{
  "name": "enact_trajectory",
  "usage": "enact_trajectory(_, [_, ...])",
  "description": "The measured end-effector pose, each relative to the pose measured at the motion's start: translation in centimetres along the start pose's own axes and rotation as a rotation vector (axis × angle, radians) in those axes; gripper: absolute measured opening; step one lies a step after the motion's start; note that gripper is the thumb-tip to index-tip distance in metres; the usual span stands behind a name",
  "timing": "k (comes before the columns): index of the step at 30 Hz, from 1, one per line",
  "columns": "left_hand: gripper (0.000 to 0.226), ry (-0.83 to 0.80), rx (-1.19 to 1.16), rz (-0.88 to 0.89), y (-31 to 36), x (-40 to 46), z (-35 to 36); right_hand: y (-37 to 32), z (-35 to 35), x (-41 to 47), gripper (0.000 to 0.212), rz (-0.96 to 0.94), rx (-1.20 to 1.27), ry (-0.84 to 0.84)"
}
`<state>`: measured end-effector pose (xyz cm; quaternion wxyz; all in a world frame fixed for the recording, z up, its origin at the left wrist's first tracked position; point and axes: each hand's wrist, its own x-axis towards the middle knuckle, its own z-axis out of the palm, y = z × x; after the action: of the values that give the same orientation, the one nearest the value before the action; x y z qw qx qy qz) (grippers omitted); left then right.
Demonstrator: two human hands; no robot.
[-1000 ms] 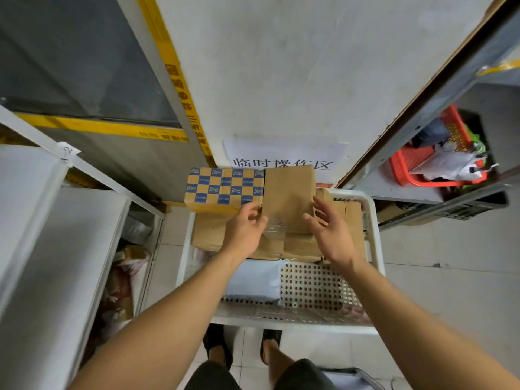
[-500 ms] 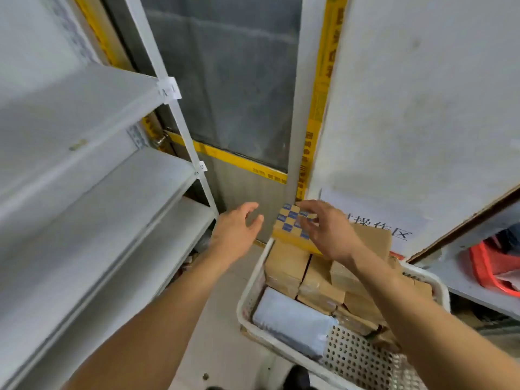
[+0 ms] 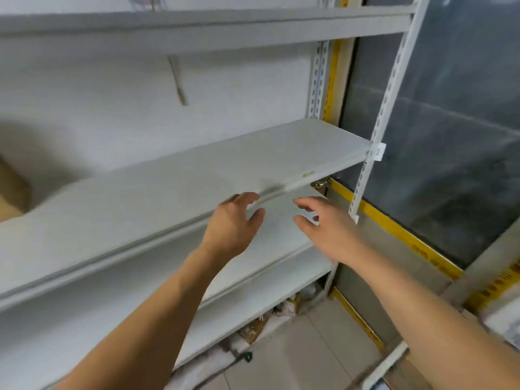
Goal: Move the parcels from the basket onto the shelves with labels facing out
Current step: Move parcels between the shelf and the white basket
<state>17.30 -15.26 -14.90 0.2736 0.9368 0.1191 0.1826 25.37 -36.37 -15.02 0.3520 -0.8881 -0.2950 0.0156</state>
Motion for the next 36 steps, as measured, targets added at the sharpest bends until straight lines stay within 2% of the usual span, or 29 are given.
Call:
enact_trajectory(8, [0.042, 0.27, 0.065, -0.195, -10.2, -1.7, -12.2, -13.0, 8.3, 8.6, 0.04, -0.297, 0.065, -0.141])
enact_trajectory(20, [0.047, 0.565, 0.234, -0.588, -18.5, -7.0, -22.4, -28.4, 18.9, 15.8, 0.048, -0.651, 0.178, -0.459])
enact_trajectory(27, [0.048, 0.753, 0.313, -0.778, -21.0, -14.5, -27.3, -37.0, 24.7, 14.0, 0.049, -0.823, 0.23, -0.657])
enact_trajectory(31, [0.049, 0.831, 0.344, -0.877, -23.5, -19.2, -30.6, -41.9, 28.5, 11.0, 0.052, -0.878, 0.223, -0.791])
enact_trajectory(36, [0.056, 0.944, 0.383, -0.995, -28.6, -24.2, -35.4, -48.1, 34.0, 7.7, 0.056, -0.9, 0.208, -0.865])
